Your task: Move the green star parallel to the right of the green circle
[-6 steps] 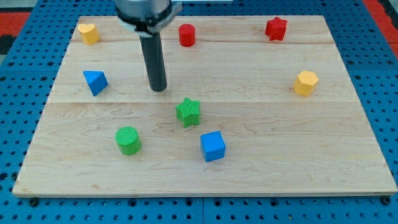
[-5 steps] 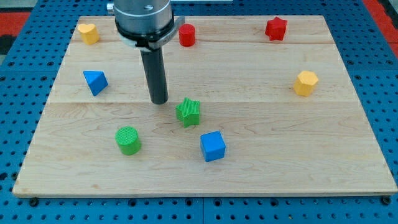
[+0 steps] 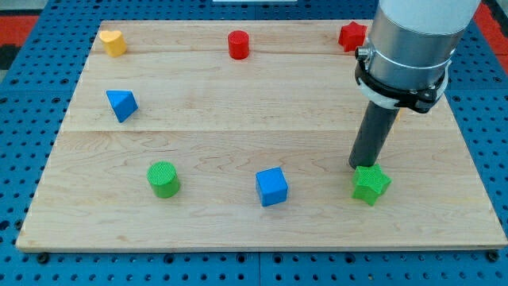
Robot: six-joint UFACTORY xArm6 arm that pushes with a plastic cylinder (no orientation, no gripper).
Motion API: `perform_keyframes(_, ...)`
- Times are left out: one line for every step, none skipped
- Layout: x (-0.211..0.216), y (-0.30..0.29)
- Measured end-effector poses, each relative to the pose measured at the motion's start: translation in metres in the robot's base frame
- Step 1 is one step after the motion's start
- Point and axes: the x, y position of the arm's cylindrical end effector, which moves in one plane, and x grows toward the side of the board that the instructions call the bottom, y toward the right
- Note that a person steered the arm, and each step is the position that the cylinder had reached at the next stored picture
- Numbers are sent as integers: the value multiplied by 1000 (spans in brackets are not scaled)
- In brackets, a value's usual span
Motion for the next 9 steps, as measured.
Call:
perform_keyframes(0, 0)
perform_keyframes(0, 0)
perform_keyframes(0, 3)
perform_keyframes(2, -1)
perform_keyframes(7, -29)
perform_keyframes(7, -32)
perform_keyframes(7, -36)
perform_keyframes(7, -38)
perform_keyframes(7, -47)
